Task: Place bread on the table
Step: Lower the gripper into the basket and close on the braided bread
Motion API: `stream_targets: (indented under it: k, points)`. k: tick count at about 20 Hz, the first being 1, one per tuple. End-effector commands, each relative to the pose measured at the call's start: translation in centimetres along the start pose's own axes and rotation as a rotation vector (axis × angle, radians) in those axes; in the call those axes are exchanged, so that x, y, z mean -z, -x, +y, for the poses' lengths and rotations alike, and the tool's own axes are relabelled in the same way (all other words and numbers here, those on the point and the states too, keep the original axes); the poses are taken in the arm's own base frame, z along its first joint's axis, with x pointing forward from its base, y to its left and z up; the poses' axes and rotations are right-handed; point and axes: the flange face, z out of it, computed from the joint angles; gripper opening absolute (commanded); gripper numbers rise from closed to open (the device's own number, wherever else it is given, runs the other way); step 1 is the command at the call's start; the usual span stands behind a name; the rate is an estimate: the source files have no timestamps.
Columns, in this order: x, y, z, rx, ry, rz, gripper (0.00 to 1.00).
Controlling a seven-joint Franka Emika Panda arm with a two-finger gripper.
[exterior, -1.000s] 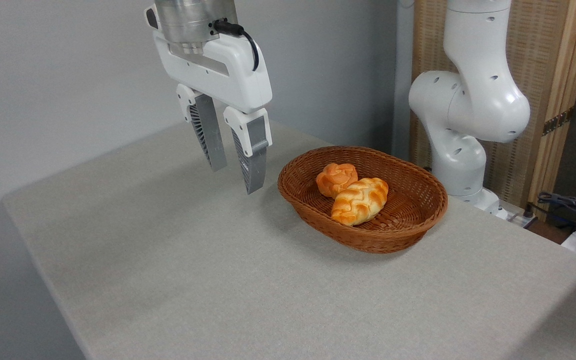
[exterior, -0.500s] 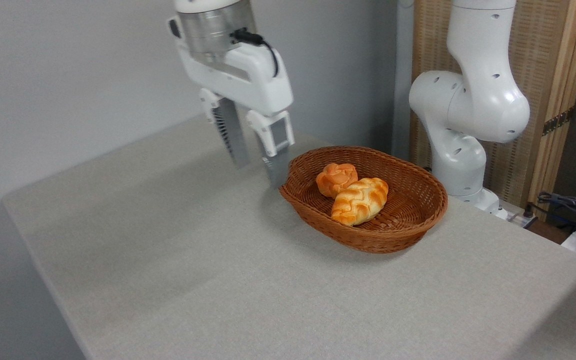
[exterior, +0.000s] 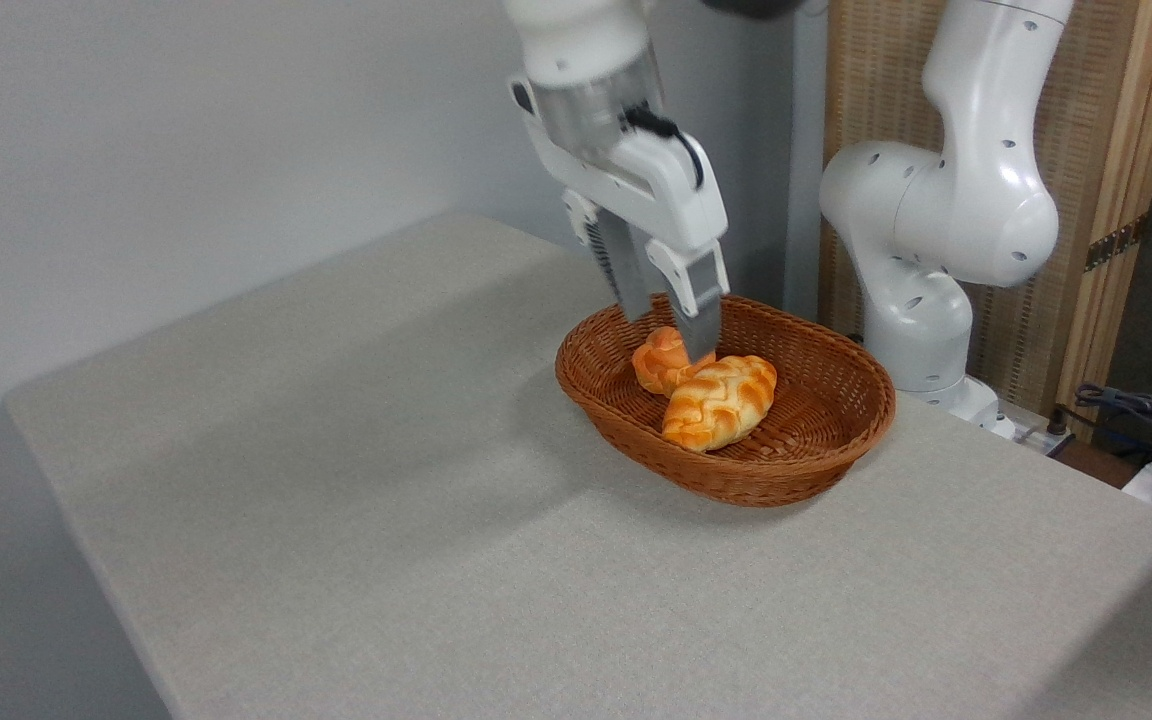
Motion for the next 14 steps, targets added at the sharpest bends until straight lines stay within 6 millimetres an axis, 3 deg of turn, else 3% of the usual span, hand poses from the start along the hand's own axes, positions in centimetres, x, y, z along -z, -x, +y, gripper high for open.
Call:
stream_targets:
  k: [1,5,9,14]
  points:
    - [-3.6,0.7,0.4,-0.023,0.05,-0.039,1.0]
    - [-6.7,1.4,-0.5,-0.002,0.07,-0.033,1.0]
    - [-7.4,1.5,-1.2,0.003,0.042,-0.039,1.0]
    - [-9.9,1.4,-1.4,0.015,0.037,-0.041,1.0]
